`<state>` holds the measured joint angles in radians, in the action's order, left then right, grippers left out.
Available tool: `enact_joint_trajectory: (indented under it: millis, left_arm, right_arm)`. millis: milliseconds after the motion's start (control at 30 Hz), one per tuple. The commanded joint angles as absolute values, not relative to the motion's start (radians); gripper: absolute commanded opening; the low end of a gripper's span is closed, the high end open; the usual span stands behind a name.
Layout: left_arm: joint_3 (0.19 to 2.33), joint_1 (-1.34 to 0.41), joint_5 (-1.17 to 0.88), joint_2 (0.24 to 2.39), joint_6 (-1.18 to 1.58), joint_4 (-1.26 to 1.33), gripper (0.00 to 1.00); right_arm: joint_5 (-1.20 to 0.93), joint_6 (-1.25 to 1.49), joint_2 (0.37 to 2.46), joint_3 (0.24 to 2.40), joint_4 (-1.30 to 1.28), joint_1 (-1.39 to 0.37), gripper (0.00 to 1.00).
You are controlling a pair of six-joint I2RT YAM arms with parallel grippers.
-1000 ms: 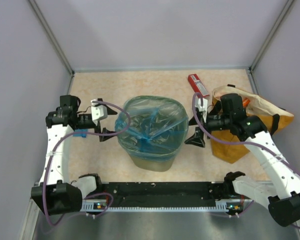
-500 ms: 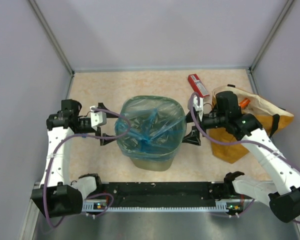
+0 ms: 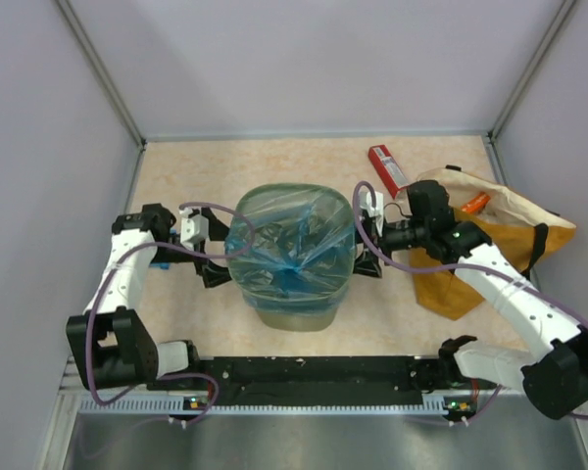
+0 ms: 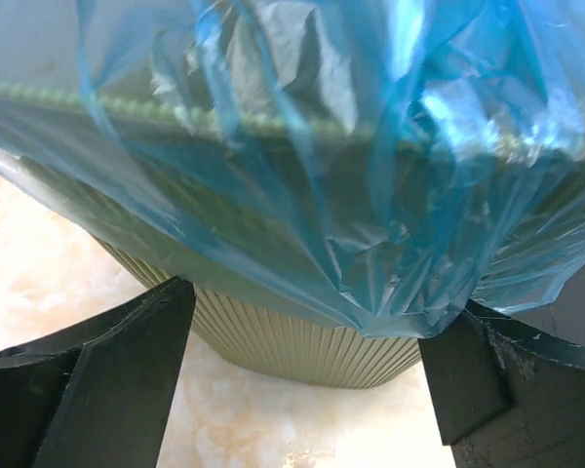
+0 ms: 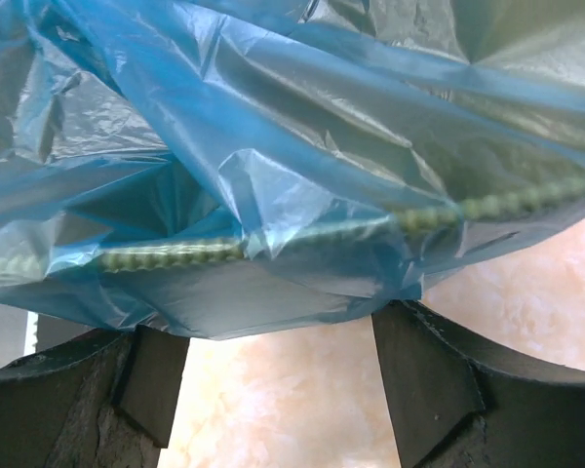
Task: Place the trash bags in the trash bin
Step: Place the trash bag in the trash bin.
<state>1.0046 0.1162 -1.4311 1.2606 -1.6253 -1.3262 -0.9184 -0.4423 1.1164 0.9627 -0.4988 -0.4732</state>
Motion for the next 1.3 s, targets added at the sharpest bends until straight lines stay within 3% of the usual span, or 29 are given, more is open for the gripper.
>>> enact_joint_trajectory:
  millis: [0, 167, 467, 967, 1100, 1200, 1267]
  left_arm:
    - [1.012, 0.1, -1.494, 1.351, -1.807, -1.374, 0.94]
    - [1.077, 0.101, -1.526, 1.468, -1.974, -1.535, 0.86]
    - [1.063, 0.101, -1.534, 1.548, -2.059, -1.536, 0.83]
    - [1.046, 0.198, -1.474, 1.677, -2.169, -1.534, 0.77]
    - [1.042, 0.219, -1.462, 1.695, -2.183, -1.536, 0.76]
    - [1.045, 0.222, -1.457, 1.704, -2.189, -1.537, 0.69]
    - [1.048, 0.227, -1.456, 1.71, -2.191, -1.535, 0.58]
  right_arm:
    - [-0.92, -0.426, 1.187, 0.965, -0.393, -0.525, 0.69]
    - [-0.91, -0.416, 1.242, 0.959, -0.318, -0.537, 0.67]
    - [-0.847, -0.439, 1.322, 0.934, -0.235, -0.537, 0.66]
    - [-0.715, -0.534, 1.371, 0.867, -0.225, -0.503, 0.53]
    - [-0.724, -0.541, 1.39, 0.867, -0.229, -0.454, 0.4]
    - [-0.733, -0.555, 1.407, 0.88, -0.248, -0.44, 0.2]
    - [-0.744, -0.56, 1.416, 0.888, -0.259, -0.44, 0.03]
